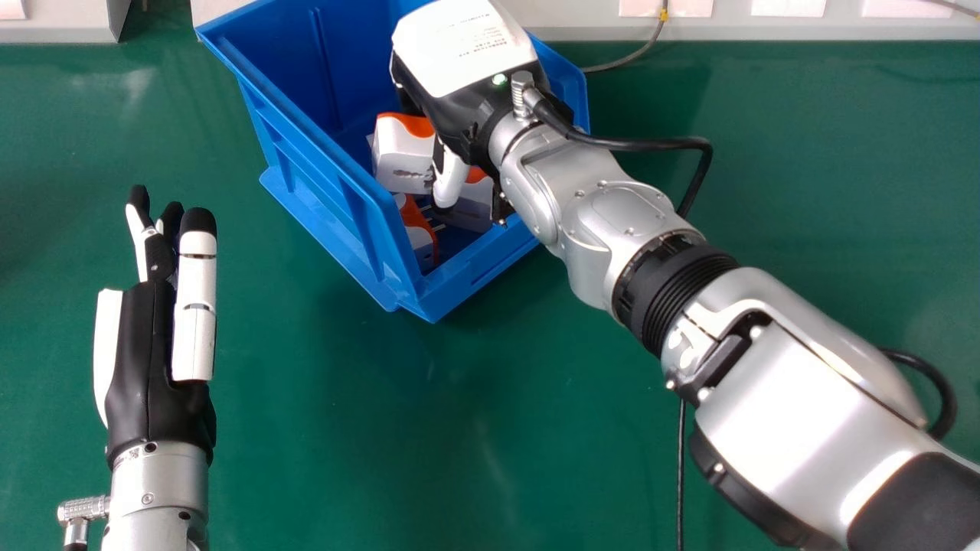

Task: Pick all objects and put in blue box

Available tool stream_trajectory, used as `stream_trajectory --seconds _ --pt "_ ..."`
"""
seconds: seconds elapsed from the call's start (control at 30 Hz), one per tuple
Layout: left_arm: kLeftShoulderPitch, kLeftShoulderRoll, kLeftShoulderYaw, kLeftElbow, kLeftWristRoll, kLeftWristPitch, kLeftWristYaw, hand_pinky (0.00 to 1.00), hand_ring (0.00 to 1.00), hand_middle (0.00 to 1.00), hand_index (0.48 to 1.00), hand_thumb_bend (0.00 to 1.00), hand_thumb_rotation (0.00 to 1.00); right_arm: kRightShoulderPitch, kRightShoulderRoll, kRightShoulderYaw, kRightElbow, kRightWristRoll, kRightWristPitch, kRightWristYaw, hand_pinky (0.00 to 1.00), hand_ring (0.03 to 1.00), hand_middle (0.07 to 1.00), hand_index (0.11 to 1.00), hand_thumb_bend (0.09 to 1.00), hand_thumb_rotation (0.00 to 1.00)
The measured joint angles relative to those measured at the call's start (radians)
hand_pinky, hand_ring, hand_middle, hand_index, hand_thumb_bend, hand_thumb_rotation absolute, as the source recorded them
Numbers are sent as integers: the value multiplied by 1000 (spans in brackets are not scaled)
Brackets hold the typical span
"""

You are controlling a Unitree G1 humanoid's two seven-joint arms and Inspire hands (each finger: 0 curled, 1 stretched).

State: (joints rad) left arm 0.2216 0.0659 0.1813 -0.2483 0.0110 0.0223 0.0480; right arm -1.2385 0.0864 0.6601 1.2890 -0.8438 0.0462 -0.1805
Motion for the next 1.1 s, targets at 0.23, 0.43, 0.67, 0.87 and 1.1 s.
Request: stream_trajectory --seconds 0.23,0.43,0.67,0.87,1.1 --pt "0 0 0 0 0 2 0 989 1000 1000 1000 423 1000 23 -9 2 0 16 -15 -10 403 497 540 566 573 260" --pt "-3 0 0 0 0 2 0 989 1000 1000 1000 423 1000 23 -17 16 -2 10 -12 -1 620 732 774 716 668 415" --pt "-10 0 0 2 0 2 0 993 1000 1000 1000 423 1000 24 -17 18 -5 11 -10 -3 832 935 974 895 761 544" --pt "-13 0 0 5 -1 2 -1 995 1000 1000 1000 423 1000 25 -17 15 -8 14 6 -5 880 966 992 920 770 554" --pt "-21 1 0 13 0 2 -1 995 1000 1000 1000 423 1000 26 -16 13 -10 14 14 -9 898 983 999 937 770 546"
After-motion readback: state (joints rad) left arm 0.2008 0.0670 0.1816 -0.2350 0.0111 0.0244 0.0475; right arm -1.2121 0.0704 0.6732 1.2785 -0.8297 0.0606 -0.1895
